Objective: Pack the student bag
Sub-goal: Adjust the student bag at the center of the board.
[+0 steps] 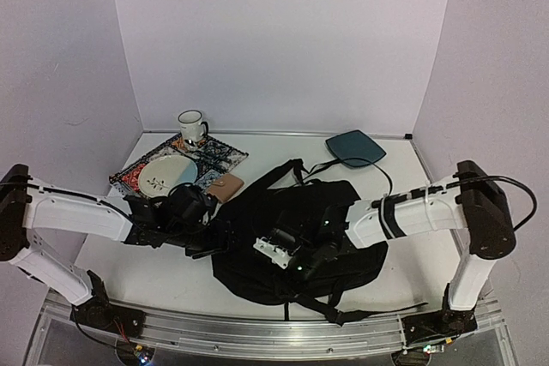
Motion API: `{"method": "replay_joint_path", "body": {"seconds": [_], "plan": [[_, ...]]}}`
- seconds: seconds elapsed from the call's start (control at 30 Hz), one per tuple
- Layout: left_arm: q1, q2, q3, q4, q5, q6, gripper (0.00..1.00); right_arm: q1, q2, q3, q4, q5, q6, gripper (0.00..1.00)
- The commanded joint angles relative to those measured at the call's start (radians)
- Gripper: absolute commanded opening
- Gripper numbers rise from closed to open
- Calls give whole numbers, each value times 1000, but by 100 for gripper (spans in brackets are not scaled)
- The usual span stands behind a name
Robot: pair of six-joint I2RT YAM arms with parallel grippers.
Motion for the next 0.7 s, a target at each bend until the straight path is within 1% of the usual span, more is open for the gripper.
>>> {"method": "replay_joint_path", "body": {"seconds": [0.0, 0.07, 0.17, 0.27, 0.3, 0.47, 0.57, 0.67], "plan": [[22, 103, 43, 104, 38, 8, 74, -2, 80, 81, -24, 196, 30, 23], [76, 142, 84, 107, 31, 65, 74, -7, 100, 120, -16, 270, 41, 23], [161, 188, 157, 112, 17, 161, 72, -14, 120, 164, 17, 340, 59, 22], [216, 242, 255, 102, -13, 264, 72, -19, 143, 208, 51, 403, 78, 22], [230, 262, 286, 99, -21, 292, 72, -21, 153, 226, 54, 417, 82, 24], [272, 334, 415, 97, -30, 390, 72, -28, 195, 322, 65, 428, 89, 39], [295, 311, 444, 97, -78, 431, 72, -29, 186, 366, 68, 413, 76, 47], [300, 244, 442, 96, -83, 449, 73, -29, 122, 365, 68, 424, 62, 58]]}}
